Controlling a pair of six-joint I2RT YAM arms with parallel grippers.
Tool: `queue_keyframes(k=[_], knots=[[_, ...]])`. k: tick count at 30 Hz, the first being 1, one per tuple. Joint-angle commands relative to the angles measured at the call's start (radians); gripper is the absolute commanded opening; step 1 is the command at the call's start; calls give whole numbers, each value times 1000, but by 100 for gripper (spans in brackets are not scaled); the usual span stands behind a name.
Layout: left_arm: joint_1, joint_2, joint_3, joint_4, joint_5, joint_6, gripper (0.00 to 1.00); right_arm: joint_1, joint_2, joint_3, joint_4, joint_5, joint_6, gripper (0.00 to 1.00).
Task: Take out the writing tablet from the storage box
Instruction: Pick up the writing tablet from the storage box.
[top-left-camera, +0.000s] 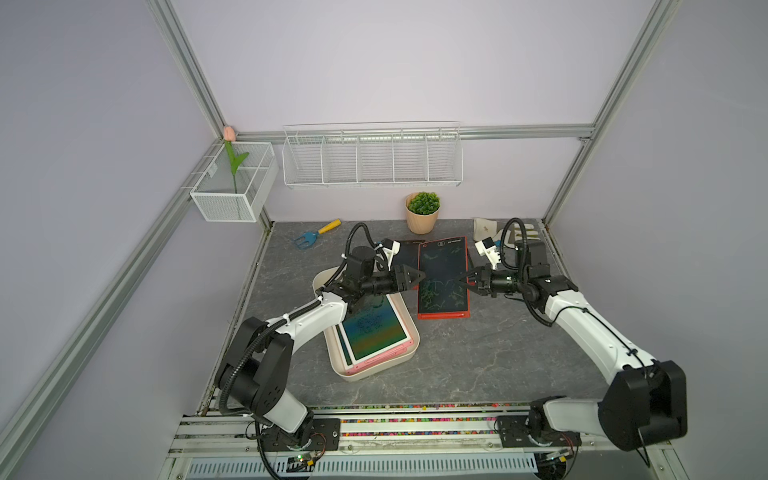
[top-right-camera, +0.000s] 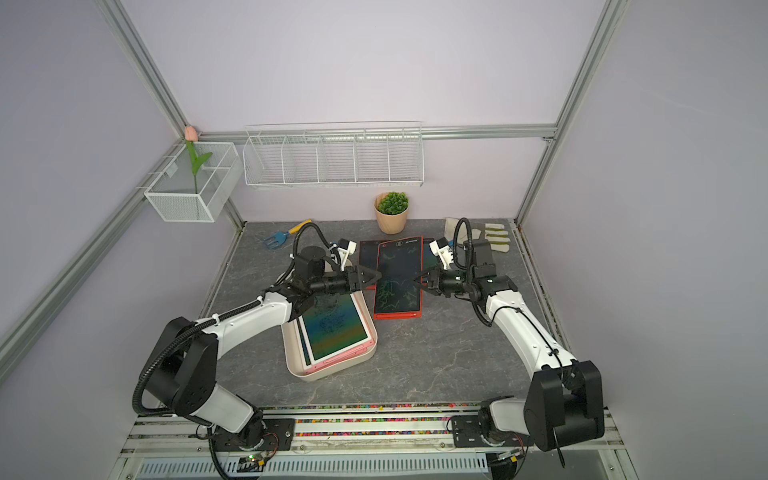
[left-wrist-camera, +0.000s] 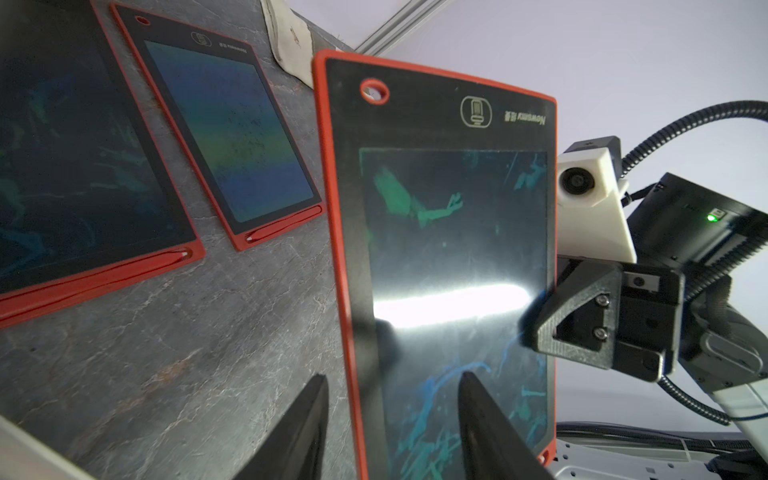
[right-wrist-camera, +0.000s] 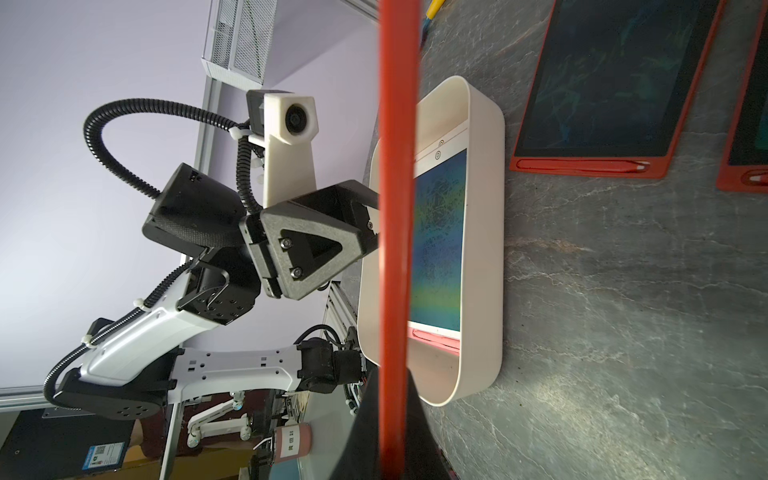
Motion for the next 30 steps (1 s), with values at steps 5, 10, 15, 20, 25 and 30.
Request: queue_keyframes(k=[5,10,15,20,25,30], knots=[[-2,45,10,57,29,-12,51,-23,-25,-1,88,-71,32,7],[-5,70,0,154,59,-68,52,-25,-14,-1,106,-88,41,7],[-20,96,-3,246,106,-117,51,-27,7,-14,173,-112,75,7],[-28,123,-23,378,161,-195,47,-31,45,-13,208,-125,92,7],[-29,112,-35,391,164,-203,41,-41,93,-6,227,-138,102,7],[-29,100,-32,353,161,-180,33,-56,124,15,184,-139,73,17]])
